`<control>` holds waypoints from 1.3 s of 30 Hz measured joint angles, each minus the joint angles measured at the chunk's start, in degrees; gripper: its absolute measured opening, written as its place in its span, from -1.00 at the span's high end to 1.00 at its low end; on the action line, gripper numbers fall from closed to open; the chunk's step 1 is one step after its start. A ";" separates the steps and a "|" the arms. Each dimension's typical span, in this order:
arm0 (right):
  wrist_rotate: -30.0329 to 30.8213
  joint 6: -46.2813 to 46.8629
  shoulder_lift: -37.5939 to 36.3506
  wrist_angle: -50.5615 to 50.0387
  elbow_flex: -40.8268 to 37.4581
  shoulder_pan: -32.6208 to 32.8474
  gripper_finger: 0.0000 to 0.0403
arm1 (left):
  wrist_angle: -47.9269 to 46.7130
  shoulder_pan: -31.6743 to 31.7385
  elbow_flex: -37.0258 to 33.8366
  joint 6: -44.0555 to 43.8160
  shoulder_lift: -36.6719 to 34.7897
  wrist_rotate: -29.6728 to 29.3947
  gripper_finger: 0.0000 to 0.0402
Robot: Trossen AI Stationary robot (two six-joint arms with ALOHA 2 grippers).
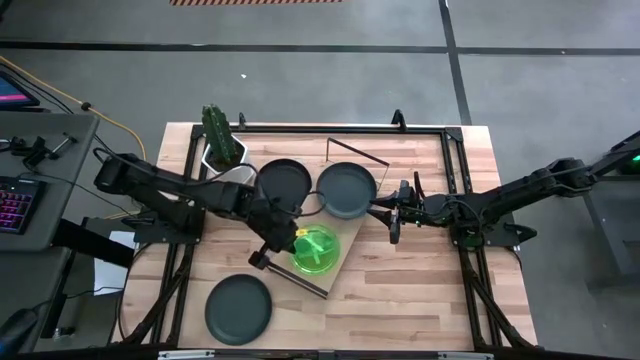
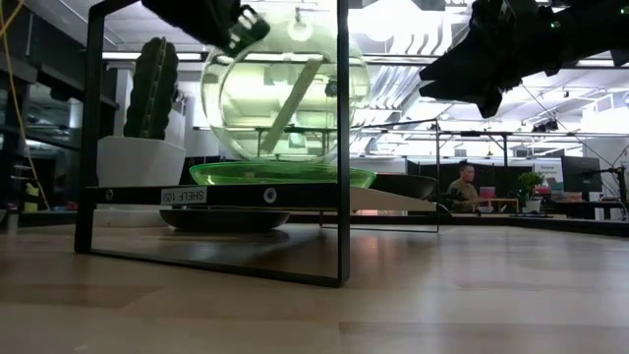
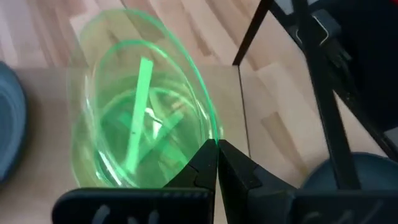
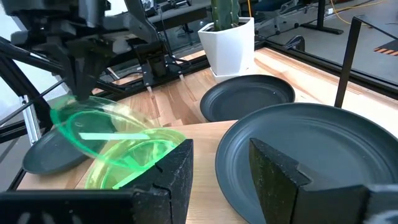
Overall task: Place and stack plates onto a shelf
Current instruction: Stack the green plate on top of the green plate on the shelf
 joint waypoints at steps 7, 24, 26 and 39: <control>-0.02 -0.01 -0.01 0.00 0.00 0.00 0.31 | 0.34 1.42 -0.02 -1.67 1.27 3.54 1.00; -0.02 0.01 -0.01 -0.48 0.02 0.00 0.31 | 0.18 1.45 0.02 -2.19 5.38 4.12 1.00; -0.02 0.01 -0.01 -0.48 0.00 0.00 0.31 | 0.22 1.45 0.02 -2.19 5.35 4.00 0.99; -0.02 0.01 -0.01 -0.46 0.01 0.01 0.31 | 0.27 1.42 0.02 -3.27 5.34 1.02 0.69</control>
